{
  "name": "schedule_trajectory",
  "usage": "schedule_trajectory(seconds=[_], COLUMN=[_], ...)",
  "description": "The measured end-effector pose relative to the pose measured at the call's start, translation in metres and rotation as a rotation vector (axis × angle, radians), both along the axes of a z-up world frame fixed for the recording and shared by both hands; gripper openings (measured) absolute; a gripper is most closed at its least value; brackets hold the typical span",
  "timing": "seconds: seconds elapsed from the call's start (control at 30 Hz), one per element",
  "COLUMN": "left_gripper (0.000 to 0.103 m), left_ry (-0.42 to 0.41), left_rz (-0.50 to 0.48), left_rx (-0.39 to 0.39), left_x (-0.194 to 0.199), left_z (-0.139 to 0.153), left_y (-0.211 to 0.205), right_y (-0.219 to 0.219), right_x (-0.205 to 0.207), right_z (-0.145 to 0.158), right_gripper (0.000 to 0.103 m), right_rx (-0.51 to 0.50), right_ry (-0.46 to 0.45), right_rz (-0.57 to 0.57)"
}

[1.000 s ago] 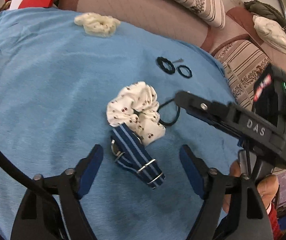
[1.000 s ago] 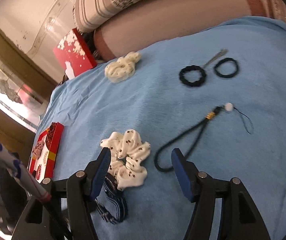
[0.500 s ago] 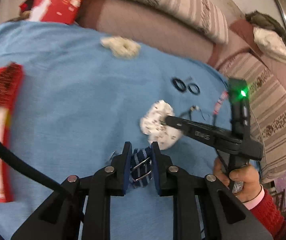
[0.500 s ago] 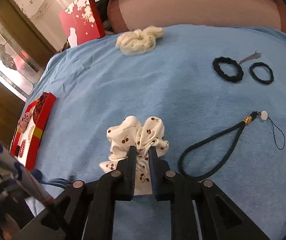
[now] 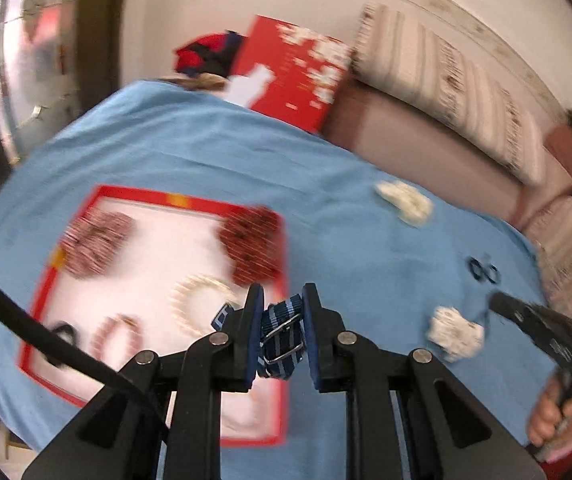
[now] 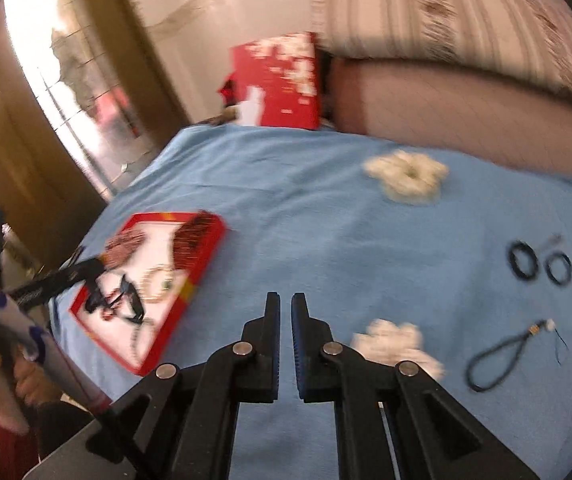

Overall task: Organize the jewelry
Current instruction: 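Carry the strap and scrunchie into the red tray and open both tools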

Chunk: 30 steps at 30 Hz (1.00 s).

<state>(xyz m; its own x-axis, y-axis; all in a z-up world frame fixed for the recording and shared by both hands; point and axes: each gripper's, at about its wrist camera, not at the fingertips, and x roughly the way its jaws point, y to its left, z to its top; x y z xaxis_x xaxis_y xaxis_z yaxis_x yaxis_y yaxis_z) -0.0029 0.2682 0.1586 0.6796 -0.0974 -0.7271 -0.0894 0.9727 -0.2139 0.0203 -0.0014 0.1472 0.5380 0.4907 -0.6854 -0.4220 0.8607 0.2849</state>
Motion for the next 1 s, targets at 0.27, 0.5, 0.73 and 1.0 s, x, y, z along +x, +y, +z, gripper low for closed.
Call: schedule_trajectory(seconds=[0.27, 0.5, 0.73, 1.0], left_gripper=[0.019, 0.019, 0.019, 0.021], left_ry=[0.028, 0.133, 0.127, 0.167], left_rz=[0.196, 0.204, 0.187, 0.181], left_rx=[0.244, 0.279, 0.208, 0.072], left_x=[0.046, 0.078, 0.071, 0.068], left_z=[-0.01, -0.056, -0.061, -0.083], left_y=[0.069, 0.077, 0.07, 0.069], right_y=[0.079, 0.105, 0.008, -0.067], right_x=[0.006, 0.01, 0.002, -0.004], right_z=[-0.001, -0.014, -0.023, -0.077], right_gripper=[0.007, 0.006, 0.054, 0.083], right_rx=[-0.018, -0.018, -0.03, -0.189], right_ry=[0.002, 0.031, 0.028, 0.096], right_rz=[0.115, 0.149, -0.049, -0.216])
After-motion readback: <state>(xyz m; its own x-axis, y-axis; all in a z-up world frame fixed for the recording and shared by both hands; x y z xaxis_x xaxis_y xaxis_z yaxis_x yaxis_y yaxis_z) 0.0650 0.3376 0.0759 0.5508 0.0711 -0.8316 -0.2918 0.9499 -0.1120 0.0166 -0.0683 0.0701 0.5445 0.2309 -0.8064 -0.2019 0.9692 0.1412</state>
